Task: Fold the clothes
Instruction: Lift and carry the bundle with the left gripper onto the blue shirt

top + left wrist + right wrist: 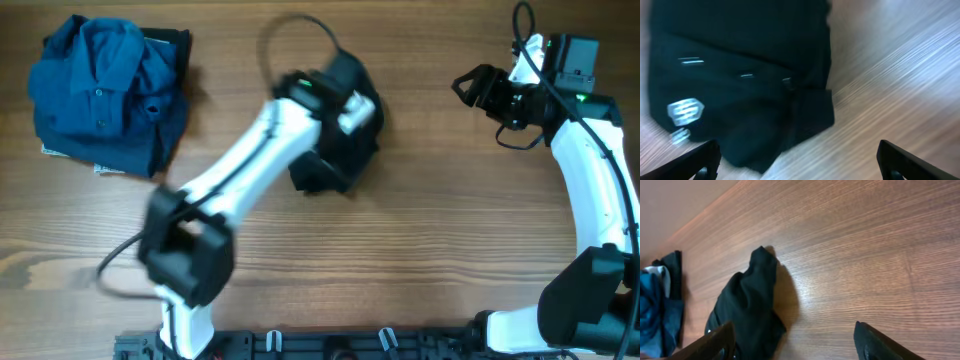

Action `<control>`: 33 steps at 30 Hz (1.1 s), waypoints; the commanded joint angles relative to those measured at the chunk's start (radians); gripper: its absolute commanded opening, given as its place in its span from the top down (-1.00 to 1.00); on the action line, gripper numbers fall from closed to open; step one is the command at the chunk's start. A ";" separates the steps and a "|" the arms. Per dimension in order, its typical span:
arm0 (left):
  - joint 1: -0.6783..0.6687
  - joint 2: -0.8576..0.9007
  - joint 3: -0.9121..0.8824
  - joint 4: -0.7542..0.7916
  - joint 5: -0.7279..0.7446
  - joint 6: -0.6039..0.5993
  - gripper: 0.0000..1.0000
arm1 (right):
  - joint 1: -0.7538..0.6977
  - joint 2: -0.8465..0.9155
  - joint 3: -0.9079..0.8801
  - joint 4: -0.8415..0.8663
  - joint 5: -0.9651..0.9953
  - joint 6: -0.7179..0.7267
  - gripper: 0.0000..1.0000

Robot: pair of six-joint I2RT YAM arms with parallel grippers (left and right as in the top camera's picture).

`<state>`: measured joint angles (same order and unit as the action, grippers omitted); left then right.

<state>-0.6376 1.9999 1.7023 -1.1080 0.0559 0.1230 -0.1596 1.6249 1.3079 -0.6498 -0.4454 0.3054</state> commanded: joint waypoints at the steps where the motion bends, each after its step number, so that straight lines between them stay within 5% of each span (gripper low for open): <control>1: -0.067 0.090 -0.004 0.000 -0.214 0.073 -0.99 | -0.002 0.002 0.007 -0.019 -0.027 -0.056 -0.54; 14: -0.128 0.181 -0.005 0.178 -0.346 0.142 -0.94 | -0.002 0.002 0.007 -0.021 -0.027 -0.068 -0.54; 26: -0.126 0.202 -0.005 0.174 -0.273 0.158 -0.89 | -0.002 0.002 0.007 -0.021 -0.027 -0.070 -0.54; 33: -0.126 0.240 -0.053 0.254 -0.261 0.157 -0.68 | -0.002 0.002 0.007 -0.032 -0.027 -0.069 -0.54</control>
<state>-0.7609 2.1918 1.6844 -0.8795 -0.2413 0.2680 -0.1608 1.6249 1.3079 -0.6754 -0.4500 0.2588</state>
